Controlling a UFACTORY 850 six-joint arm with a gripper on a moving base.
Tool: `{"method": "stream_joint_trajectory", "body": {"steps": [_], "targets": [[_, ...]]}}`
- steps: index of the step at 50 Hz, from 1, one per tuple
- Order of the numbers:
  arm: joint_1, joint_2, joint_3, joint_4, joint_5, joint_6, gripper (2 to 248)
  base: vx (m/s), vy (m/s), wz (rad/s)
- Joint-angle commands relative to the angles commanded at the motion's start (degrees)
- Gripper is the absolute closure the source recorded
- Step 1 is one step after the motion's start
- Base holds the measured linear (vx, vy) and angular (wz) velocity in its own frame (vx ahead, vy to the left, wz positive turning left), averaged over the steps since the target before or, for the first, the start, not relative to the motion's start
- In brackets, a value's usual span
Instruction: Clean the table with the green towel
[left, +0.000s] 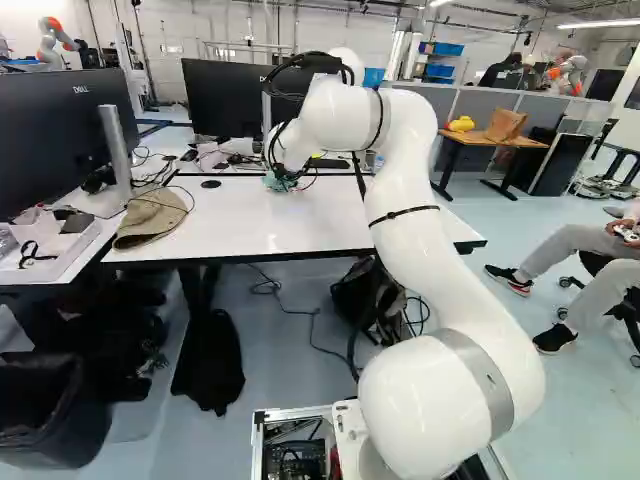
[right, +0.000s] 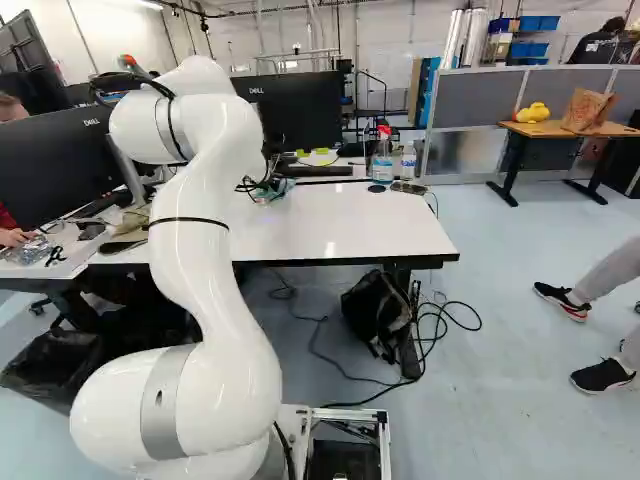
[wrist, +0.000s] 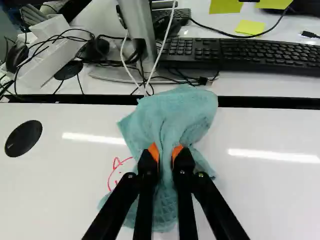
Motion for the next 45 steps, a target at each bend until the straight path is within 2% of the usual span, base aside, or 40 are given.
{"method": "stream_joint_trajectory", "body": {"steps": [45], "targets": [[5.1, 7.6, 10.9, 0.0, 0.0, 0.0, 203, 0.0, 0.0, 0.0]]}}
